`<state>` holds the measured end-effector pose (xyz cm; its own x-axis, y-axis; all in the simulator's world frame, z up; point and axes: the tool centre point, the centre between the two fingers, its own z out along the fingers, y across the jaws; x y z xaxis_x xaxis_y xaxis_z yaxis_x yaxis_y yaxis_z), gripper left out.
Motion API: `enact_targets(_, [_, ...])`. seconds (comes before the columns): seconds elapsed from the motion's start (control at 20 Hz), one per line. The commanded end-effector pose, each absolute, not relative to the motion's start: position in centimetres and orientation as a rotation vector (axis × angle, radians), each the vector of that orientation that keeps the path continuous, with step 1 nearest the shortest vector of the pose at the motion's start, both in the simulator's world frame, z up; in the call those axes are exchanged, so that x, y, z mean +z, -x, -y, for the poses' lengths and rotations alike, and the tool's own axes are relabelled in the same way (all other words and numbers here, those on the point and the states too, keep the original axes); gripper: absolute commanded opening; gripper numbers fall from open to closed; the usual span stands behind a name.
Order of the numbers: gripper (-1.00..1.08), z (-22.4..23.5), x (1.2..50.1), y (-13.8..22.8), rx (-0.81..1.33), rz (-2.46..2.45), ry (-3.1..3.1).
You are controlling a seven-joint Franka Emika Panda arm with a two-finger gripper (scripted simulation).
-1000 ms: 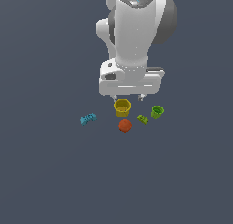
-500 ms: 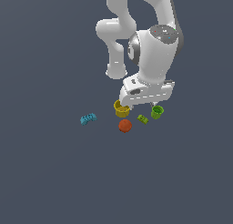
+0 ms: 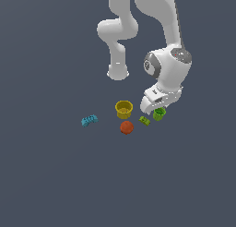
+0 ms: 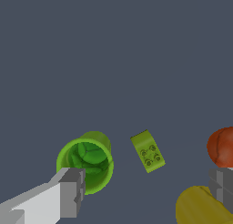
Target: Pick up a designated object from a clutter of objects.
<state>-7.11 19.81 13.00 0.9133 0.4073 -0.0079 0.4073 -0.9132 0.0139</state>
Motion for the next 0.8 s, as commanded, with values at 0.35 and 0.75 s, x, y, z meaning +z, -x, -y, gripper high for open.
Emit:
enact_targets(0.35, [1.0, -23.6, 9.6, 10.8, 0.0, -0.83, -3.028])
enact_targets(0.75, [1.0, -23.9, 9.1, 11.1, -0.002, -0.842, -3.026])
